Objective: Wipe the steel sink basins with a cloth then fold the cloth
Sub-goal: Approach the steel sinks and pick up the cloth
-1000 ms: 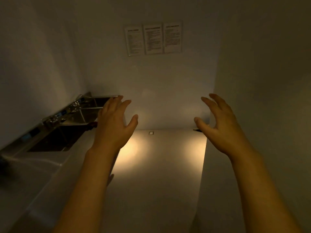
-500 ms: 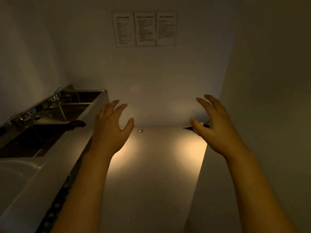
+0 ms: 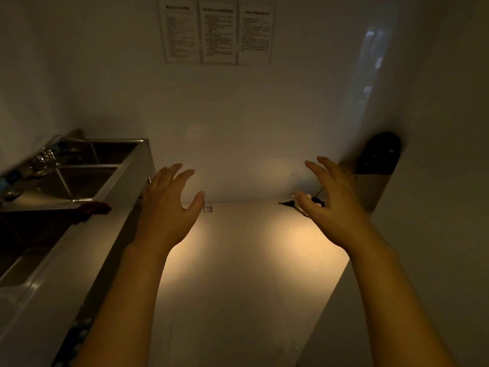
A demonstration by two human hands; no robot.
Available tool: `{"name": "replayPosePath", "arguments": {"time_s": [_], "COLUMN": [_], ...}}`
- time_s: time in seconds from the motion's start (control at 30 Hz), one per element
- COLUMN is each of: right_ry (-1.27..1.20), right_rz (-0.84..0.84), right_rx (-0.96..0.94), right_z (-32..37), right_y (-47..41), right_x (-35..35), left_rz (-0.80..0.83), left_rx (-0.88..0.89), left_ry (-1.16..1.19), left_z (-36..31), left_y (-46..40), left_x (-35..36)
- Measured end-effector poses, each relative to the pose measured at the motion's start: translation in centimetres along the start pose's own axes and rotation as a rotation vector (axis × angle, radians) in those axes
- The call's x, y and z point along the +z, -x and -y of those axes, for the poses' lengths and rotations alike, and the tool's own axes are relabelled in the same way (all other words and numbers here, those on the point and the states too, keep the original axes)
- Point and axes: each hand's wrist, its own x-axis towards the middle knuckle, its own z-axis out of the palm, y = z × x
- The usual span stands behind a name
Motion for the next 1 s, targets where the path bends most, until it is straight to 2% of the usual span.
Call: {"name": "replayPosePath", "arguments": {"time_s": [0.2, 0.43, 0.83, 1.0], "right_ry": [0.050, 0.029, -0.006, -0.046], "right_rz": [0.002, 0.026, 0.003, 0.012], "right_rx": [-0.052, -0.117, -0.148, -0.162], "right_z": [3.3, 5.9, 3.4, -0.1], "right_y": [-4.7, -8.1, -14.2, -18.9], "right_x": [3.8, 6.4, 9.0, 11.6], "left_rz": [-0.059, -0.136, -0.224, -0.183], "left_rx": [-0.037, -0.051, -0.011, -0.040], "left_ry": [0.000, 0.022, 0.016, -0.088], "left_z": [4.9, 7.2, 8.5, 9.3], "left_y": [-3.1, -5.1, -10.1, -14.6], "left_x": [-2.9, -5.6, -3.5, -0.8]}}
